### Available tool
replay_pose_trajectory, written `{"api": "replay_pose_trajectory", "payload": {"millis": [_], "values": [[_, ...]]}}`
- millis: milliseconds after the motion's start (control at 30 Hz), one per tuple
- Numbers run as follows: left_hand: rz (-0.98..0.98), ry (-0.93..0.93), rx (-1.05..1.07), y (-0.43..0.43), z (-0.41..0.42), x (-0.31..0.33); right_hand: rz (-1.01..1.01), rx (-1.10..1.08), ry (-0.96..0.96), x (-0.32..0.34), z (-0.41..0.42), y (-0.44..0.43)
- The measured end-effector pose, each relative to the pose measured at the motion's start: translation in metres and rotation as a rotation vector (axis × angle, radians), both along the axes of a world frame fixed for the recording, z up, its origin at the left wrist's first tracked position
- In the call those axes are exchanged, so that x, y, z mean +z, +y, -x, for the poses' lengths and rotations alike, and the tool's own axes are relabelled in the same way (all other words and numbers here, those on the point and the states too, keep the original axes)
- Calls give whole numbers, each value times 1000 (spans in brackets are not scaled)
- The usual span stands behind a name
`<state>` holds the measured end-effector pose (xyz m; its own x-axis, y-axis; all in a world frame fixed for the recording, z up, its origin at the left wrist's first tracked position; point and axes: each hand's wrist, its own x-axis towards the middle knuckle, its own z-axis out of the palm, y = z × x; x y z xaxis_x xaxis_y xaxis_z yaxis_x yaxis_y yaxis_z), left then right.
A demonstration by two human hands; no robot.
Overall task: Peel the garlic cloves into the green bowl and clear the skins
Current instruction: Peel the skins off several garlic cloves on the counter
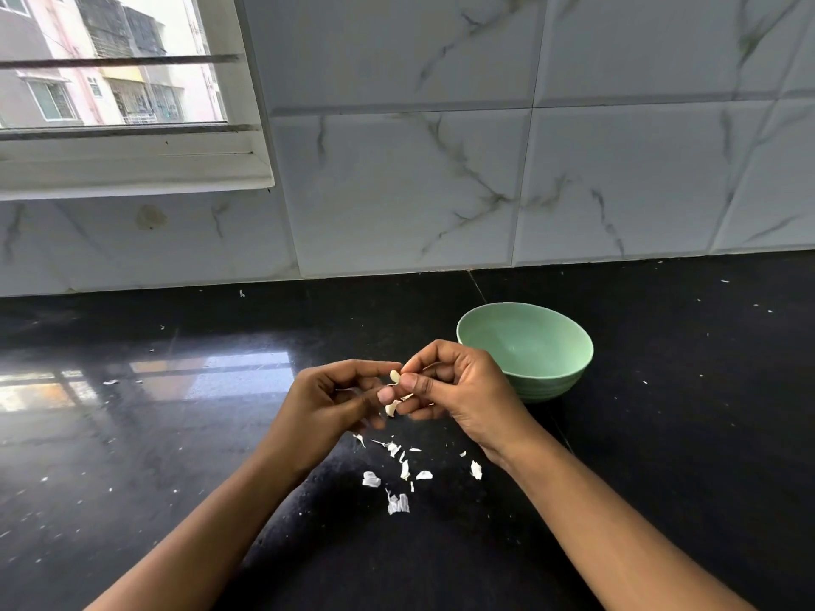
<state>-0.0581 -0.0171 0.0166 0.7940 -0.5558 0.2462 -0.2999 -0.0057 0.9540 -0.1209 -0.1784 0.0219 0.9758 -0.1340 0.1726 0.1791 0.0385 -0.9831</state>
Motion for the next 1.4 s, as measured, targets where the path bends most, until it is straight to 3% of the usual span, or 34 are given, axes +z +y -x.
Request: {"api": "replay_pose_trajectory", "payload": {"millis": [167,467,567,700,833,933,1133,1300,1400], "values": [[19,39,42,-1,1,1,87,45,29,-1,1,2],[122,408,36,-1,-2,-1,74,71,76,4,3,-4],[129,432,26,0,-4,0,149,26,110,4,3,-5],[123,453,11,0,-4,0,430,-137,-10,1,1,-6],[101,443,5,0,-4,-1,350,-173,-18,-2,0,-7],[106,405,14,-1,-3,-2,290,-113,-19,-2,1,-3],[17,105,49,-1,-1,-4,484,-225,-88,-7,1,4],[-26,-223,106,-2,3,-9,44,-61,132,-1,2,2],[-11,-283,111,-3,5,-10,50,-63,175,-1,1,4]]}}
